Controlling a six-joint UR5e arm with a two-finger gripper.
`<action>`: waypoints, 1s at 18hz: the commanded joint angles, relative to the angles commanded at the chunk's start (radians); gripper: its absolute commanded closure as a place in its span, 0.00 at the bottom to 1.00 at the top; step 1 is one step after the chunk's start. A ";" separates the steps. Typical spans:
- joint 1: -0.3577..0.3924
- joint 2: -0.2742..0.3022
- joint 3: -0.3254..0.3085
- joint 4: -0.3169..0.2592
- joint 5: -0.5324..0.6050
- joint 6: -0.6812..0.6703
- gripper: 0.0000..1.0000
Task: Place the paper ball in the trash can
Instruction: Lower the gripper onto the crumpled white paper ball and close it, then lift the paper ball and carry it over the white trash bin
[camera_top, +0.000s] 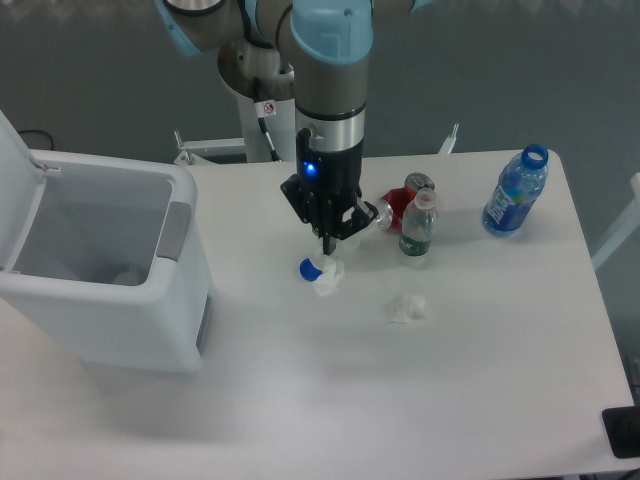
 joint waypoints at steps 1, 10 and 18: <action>-0.002 0.011 0.002 -0.002 0.000 -0.026 1.00; -0.046 0.110 0.003 -0.003 -0.104 -0.267 1.00; -0.118 0.166 -0.005 0.000 -0.189 -0.391 1.00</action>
